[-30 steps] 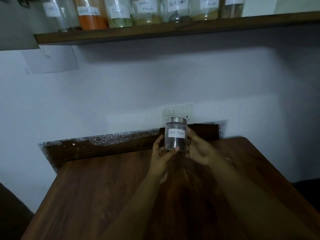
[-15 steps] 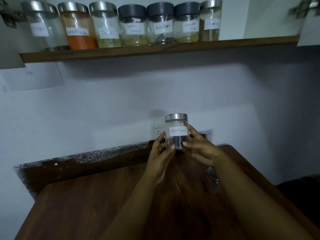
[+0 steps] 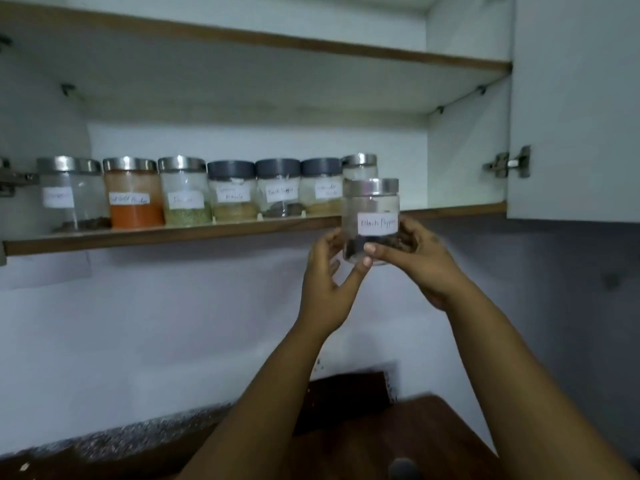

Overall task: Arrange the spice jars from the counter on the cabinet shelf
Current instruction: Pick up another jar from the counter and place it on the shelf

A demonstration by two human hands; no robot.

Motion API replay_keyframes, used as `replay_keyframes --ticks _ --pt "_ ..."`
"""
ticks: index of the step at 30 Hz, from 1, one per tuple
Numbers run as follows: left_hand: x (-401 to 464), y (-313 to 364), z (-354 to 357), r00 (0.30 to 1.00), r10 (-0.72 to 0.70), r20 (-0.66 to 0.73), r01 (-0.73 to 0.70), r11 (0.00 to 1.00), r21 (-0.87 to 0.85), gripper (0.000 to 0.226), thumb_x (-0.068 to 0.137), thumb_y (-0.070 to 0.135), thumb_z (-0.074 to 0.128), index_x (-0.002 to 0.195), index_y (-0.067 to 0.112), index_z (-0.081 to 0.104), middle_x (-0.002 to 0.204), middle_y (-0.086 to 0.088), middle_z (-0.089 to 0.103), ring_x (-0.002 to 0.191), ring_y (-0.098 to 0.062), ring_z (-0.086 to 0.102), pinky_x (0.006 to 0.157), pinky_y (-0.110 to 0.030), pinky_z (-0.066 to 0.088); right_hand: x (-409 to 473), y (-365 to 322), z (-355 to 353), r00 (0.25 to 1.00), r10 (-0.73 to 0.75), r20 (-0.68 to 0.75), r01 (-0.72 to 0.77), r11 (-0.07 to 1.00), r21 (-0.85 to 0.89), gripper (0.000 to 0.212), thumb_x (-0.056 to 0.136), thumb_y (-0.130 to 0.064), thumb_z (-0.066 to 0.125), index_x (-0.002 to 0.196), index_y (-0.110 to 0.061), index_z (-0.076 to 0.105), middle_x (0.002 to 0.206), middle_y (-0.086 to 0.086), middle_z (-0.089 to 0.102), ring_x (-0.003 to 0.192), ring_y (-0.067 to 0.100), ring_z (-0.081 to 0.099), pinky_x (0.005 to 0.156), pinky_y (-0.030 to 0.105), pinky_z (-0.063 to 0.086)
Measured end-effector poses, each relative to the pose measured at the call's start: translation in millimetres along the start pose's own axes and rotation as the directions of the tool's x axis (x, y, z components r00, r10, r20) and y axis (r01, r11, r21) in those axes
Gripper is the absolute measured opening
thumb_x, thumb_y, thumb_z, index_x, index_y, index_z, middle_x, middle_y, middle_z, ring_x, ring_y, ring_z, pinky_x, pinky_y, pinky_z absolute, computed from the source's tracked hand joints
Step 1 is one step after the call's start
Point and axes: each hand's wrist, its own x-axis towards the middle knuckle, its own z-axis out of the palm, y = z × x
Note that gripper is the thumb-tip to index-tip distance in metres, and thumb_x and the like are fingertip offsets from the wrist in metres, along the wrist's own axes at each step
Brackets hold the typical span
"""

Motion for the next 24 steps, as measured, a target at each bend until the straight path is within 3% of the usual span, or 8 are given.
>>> replay_keyframes --ticks 4,7,9,13,16,19,24 --pt "70.8 22.0 18.6 0.976 0.213 -0.034 -0.202 0.957 0.210 0.056 0.090 0.046 0.061 0.138 0.023 0.044 0.135 0.006 0.054 0.125 -0.010 0.051 0.100 -0.035 0.047 48.5 -40.2 -28.7 0.996 -0.092 -0.021 0.090 0.993 -0.078 0.069 0.070 -0.032 0.084 0.131 -0.019 0.054 0.120 -0.004 0.067 0.107 0.008 0.066 0.094 0.031 0.053" --pt "103.6 28.5 32.5 0.977 0.212 0.001 -0.205 0.944 0.259 0.056 0.093 0.040 0.060 0.143 0.021 0.042 0.141 0.003 0.051 0.129 -0.007 0.047 0.103 -0.030 0.044 85.9 -48.5 -52.5 0.995 -0.102 -0.016 0.098 0.979 -0.178 0.071 0.067 -0.041 0.085 0.128 -0.018 0.056 0.120 -0.004 0.065 0.103 0.011 0.068 0.097 0.035 0.051" --pt "113.8 21.2 41.7 0.979 0.204 -0.006 -0.190 0.920 0.343 0.048 0.096 0.036 0.057 0.139 0.017 0.046 0.138 0.001 0.052 0.123 -0.005 0.046 0.097 -0.025 0.042 108.0 -41.3 -70.2 0.998 -0.054 -0.019 0.045 0.945 -0.323 0.073 0.069 -0.044 0.083 0.130 -0.015 0.054 0.122 -0.003 0.063 0.106 0.013 0.065 0.094 0.029 0.048" --pt "116.0 -22.4 54.1 0.921 0.373 -0.113 -0.207 0.714 0.668 0.019 0.097 0.024 0.052 0.106 0.008 0.059 0.100 -0.004 0.058 0.091 -0.016 0.052 0.077 -0.037 0.050 138.5 -11.2 -100.3 0.996 0.091 -0.023 -0.088 0.816 -0.572 0.064 0.075 -0.044 0.079 0.124 -0.010 0.054 0.117 0.003 0.060 0.101 0.018 0.057 0.079 0.027 0.044" --pt "116.7 -53.8 62.8 0.860 0.504 -0.075 -0.195 0.461 0.866 0.016 0.094 0.019 0.051 0.096 0.006 0.061 0.091 -0.006 0.057 0.082 -0.021 0.052 0.072 -0.037 0.047 163.2 -4.3 -111.0 0.987 0.160 0.026 -0.100 0.728 -0.678 0.060 0.074 -0.048 0.079 0.114 -0.008 0.059 0.107 0.004 0.063 0.097 0.020 0.059 0.079 0.030 0.047" --pt "120.5 -64.7 69.5 0.804 0.583 -0.119 -0.163 0.407 0.899 0.010 0.092 0.016 0.052 0.088 0.009 0.059 0.087 -0.006 0.056 0.081 -0.022 0.051 0.077 -0.032 0.039 185.8 -0.7 -118.3 0.972 0.216 0.093 -0.085 0.690 -0.719 0.061 0.071 -0.049 0.080 0.114 -0.009 0.064 0.107 0.007 0.069 0.098 0.022 0.063 0.087 0.033 0.050" --pt "124.3 -72.6 72.7 0.746 0.653 -0.132 -0.138 0.346 0.928 0.010 0.091 0.016 0.054 0.086 0.009 0.059 0.089 -0.008 0.059 0.082 -0.025 0.053 0.081 -0.033 0.038 201.5 15.2 -124.0 0.969 0.221 0.111 -0.082 0.711 -0.698 0.066 0.073 -0.046 0.080 0.121 -0.007 0.060 0.116 0.010 0.065 0.106 0.025 0.060 0.094 0.035 0.048"
